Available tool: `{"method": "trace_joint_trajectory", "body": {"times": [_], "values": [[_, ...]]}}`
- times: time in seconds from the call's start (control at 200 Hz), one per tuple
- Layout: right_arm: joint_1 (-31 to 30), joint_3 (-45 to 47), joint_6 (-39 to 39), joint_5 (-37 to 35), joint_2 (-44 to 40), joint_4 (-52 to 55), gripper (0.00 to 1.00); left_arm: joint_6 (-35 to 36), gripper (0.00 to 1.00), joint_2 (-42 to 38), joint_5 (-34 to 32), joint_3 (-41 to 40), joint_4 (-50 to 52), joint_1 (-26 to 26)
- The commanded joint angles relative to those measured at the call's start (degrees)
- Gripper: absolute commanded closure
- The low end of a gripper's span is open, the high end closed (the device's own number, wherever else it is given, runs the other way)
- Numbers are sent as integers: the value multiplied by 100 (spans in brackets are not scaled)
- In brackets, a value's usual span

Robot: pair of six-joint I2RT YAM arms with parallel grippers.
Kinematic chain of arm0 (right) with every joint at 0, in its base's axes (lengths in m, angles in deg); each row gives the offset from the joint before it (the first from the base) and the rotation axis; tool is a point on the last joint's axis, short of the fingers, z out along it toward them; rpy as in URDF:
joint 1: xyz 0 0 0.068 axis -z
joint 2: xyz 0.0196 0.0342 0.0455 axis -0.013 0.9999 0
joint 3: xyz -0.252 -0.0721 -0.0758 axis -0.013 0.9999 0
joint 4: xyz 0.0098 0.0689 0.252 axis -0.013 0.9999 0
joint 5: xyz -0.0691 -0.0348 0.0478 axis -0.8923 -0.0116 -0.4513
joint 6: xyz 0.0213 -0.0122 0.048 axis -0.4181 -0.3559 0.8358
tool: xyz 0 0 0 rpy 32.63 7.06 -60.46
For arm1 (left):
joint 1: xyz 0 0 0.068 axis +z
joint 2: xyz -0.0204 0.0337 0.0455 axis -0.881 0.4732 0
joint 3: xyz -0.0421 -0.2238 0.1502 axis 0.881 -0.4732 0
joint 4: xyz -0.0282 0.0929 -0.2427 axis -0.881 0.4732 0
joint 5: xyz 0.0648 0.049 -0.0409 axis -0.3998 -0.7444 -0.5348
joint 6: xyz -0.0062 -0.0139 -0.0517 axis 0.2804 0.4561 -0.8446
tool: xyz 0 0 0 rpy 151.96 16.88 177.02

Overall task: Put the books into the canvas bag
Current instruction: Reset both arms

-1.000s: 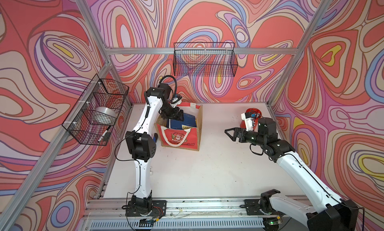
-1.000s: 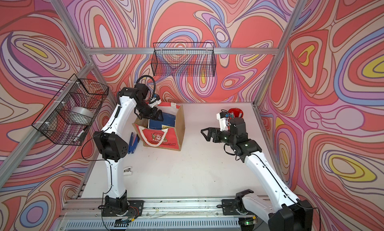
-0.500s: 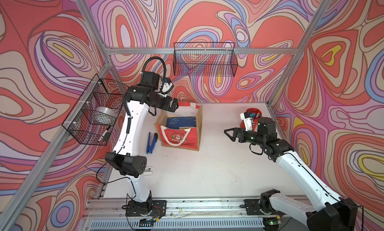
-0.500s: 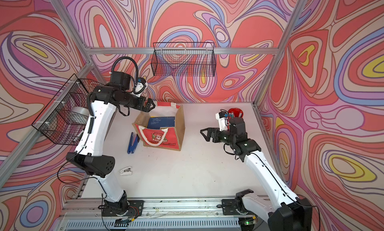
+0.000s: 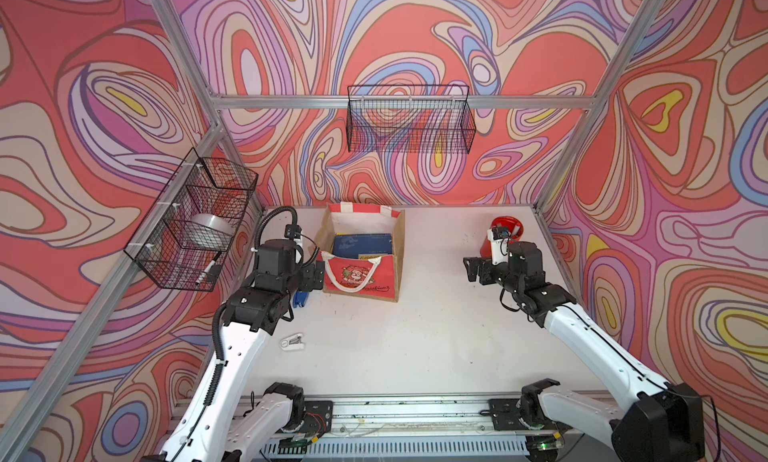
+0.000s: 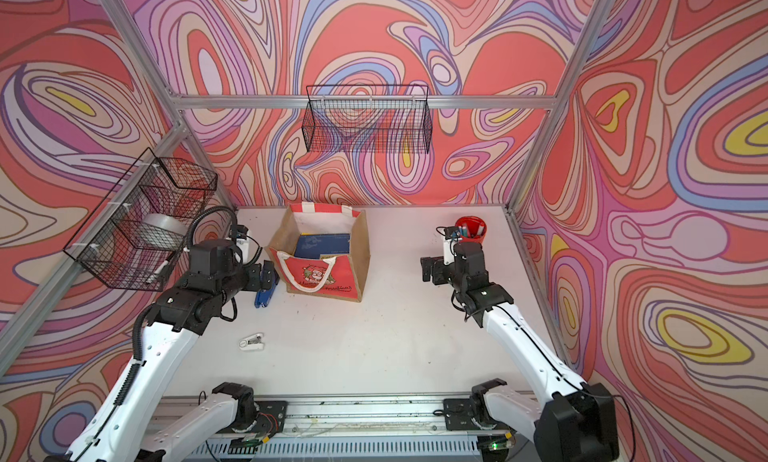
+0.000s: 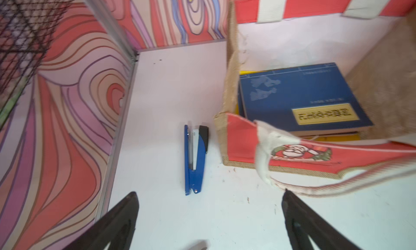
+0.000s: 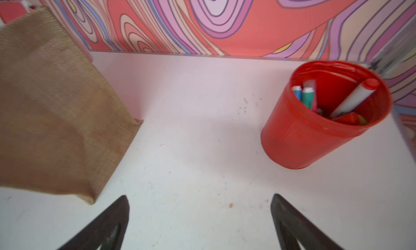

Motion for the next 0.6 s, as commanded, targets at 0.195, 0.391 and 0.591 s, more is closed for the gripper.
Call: {"method": "trace_joint_trajectory", "body": {"times": [0.195,0.391,0.591], "values": [[15,746,-762,-958,452,-1764,2,-806,0,-535,-1974,-1790,-1933,22],[15,1354,-1184,-806,974,-3322,1,-129,0,-50,-2083,-3510,-5337,20],[17,1938,-1501,-941,1689,-5062,2,31,0,1960,-1829,-4245,-8376,63]]}}
